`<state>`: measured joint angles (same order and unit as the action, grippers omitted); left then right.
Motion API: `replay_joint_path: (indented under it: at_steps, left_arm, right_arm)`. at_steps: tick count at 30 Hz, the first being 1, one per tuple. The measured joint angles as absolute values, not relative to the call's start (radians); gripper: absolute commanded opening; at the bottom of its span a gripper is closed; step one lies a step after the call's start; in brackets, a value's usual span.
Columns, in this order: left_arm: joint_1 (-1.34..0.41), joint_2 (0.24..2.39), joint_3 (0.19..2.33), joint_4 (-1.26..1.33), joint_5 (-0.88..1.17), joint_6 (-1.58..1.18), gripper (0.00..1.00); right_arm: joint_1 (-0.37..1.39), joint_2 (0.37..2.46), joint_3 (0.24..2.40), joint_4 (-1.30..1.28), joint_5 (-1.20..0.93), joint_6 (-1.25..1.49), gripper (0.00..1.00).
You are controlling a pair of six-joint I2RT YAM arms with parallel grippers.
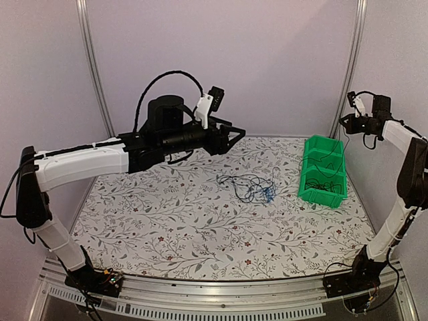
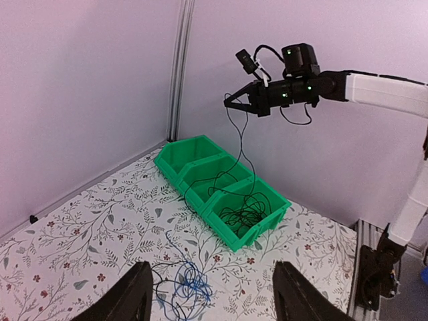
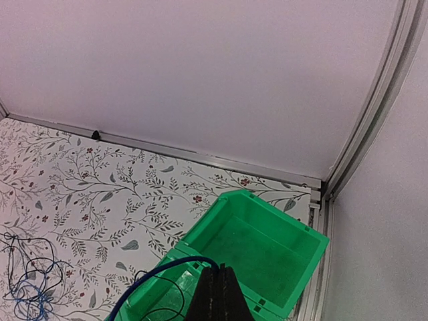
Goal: Untangle the cables
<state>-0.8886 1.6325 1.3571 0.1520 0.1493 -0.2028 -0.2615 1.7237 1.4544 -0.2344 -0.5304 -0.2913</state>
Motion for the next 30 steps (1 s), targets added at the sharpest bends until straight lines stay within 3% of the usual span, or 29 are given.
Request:
replay_joint_path:
  at_steps: [11, 30]
  left_arm:
    - [-0.888, 1.661, 1.361, 0.155, 0.163, -0.218, 0.64]
    - [-0.884, 1.679, 1.407, 0.15, 0.195, -0.218, 0.64]
  right_arm:
    - [-0.278, 1.686, 1.631, -0.253, -0.606, -0.262, 0.0]
    - [-0.278, 1.651, 1.692, -0.226, -0.603, -0.252, 0.0]
